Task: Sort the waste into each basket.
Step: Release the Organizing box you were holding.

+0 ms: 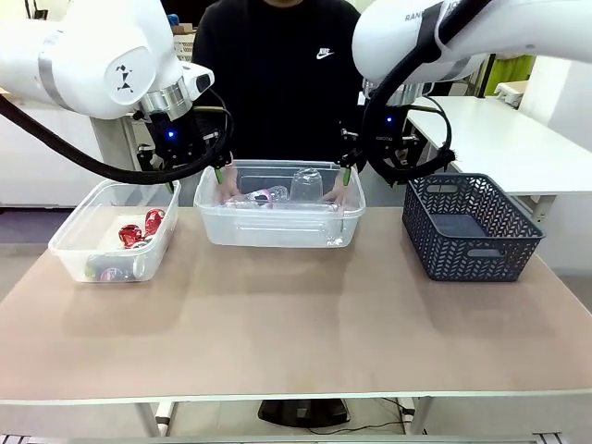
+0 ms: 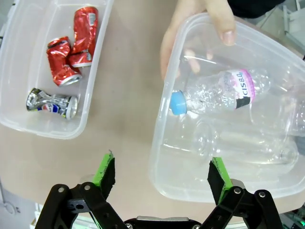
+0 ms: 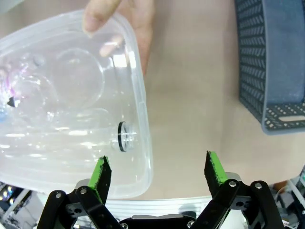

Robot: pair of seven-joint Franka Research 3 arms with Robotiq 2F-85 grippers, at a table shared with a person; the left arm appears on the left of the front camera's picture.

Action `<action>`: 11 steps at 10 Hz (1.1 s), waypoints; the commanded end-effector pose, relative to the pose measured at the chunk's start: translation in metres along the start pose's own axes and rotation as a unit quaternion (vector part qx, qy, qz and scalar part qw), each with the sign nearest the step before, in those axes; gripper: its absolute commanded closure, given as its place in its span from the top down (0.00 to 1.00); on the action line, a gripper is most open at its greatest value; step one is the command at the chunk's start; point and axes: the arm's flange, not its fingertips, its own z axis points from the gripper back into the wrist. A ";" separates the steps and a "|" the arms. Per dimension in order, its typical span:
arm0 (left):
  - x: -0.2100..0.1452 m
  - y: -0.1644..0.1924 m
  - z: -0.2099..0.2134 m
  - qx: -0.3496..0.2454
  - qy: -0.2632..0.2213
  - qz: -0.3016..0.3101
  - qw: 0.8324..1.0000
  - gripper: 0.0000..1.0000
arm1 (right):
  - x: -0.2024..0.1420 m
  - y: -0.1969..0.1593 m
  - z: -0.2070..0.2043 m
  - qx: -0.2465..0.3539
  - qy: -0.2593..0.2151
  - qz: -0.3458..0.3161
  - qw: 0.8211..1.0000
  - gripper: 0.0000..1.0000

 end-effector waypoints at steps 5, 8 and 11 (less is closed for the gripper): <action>0.000 0.000 0.000 0.000 0.000 0.000 1.000 1.00 | 0.000 0.000 0.000 0.000 0.000 0.000 1.000 1.00; 0.000 0.000 0.000 0.000 0.000 0.000 1.000 1.00 | 0.000 0.000 0.000 0.000 0.000 0.000 1.000 1.00; -0.005 0.025 0.052 -0.189 0.100 -0.018 0.977 1.00 | -0.035 -0.058 0.048 0.201 0.112 -0.004 0.973 1.00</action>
